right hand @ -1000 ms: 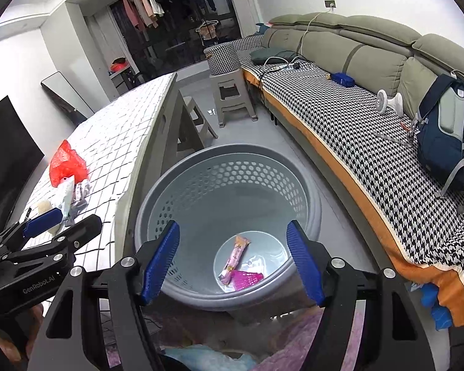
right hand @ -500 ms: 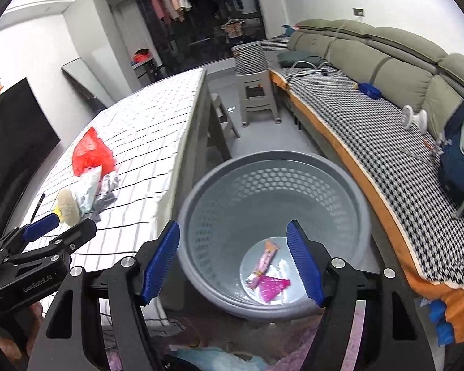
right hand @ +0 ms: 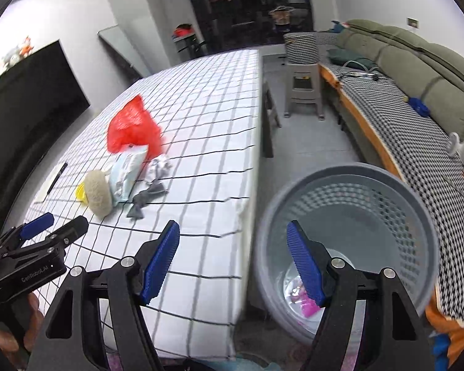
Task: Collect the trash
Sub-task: 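Withdraw both tools from the basket back toward the table, then grasp the grey cloth with the right gripper while the left gripper grasps the beige ball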
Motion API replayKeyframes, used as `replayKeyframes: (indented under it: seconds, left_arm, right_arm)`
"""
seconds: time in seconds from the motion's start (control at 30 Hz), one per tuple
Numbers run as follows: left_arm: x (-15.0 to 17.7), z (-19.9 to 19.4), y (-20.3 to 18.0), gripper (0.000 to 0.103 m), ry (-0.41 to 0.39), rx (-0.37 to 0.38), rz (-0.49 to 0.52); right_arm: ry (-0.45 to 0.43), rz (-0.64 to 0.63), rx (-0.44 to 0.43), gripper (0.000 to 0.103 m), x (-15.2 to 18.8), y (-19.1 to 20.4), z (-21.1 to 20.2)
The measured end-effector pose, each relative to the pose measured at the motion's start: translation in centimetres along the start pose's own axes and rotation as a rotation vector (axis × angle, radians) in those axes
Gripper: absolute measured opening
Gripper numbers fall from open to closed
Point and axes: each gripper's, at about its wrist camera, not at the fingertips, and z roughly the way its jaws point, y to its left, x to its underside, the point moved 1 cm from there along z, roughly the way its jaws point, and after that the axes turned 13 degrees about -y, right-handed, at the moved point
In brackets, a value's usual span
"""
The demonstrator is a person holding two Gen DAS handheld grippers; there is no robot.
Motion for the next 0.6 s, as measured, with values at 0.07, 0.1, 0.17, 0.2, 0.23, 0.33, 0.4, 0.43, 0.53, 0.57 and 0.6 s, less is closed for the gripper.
replayKeyframes:
  seconds: [0.07,0.1,0.17,0.2,0.23,0.33,0.4,0.43,0.53,0.57,0.6]
  left_arm:
    - [0.0,0.5,1.2,0.086,0.003,-0.026,-0.012]
    - [0.0,0.7,1.9,0.086,0.003,-0.038,-0.017]
    - [0.1,1.0,3.1,0.086,0.005,-0.061,-0.031]
    - [0.1,1.2,3.7,0.086,0.008,-0.07,-0.041]
    - [0.2,1.5,4.3,0.086,0.012,-0.077,-0.051]
    - [0.4,2.2,5.9,0.086,0.024,-0.103,-0.072]
    - [0.5,2.6,6.9,0.086,0.03,-0.117,-0.083]
    - [0.5,2.8,7.2,0.086,0.033,-0.121,-0.089]
    - [1.0,3.4,8.5,0.086,0.045,-0.135,-0.106]
    - [1.0,3.8,8.8,0.086,0.05,-0.138,-0.108]
    - [1.2,4.0,9.1,0.086,0.054,-0.142,-0.11]
  right_arm:
    - [0.02,-0.013,-0.013,0.069,0.0,1.0,1.2]
    - [0.029,-0.018,-0.02,0.069,-0.1,1.5,1.8]
    - [0.05,-0.032,-0.037,0.069,-0.1,2.6,3.0]
    - [0.059,-0.042,-0.044,0.069,-0.2,3.1,3.5]
    - [0.068,-0.051,-0.05,0.069,-0.2,3.6,4.1]
    - [0.096,-0.073,-0.074,0.069,-0.3,5.4,6.0]
    - [0.111,-0.081,-0.082,0.069,-0.3,6.3,7.0]
    - [0.118,-0.082,-0.082,0.069,-0.2,6.7,7.7]
    - [0.134,-0.078,-0.089,0.069,0.0,7.7,9.0]
    - [0.147,-0.083,-0.094,0.069,0.2,8.2,9.6]
    - [0.154,-0.089,-0.095,0.069,0.2,8.6,10.1]
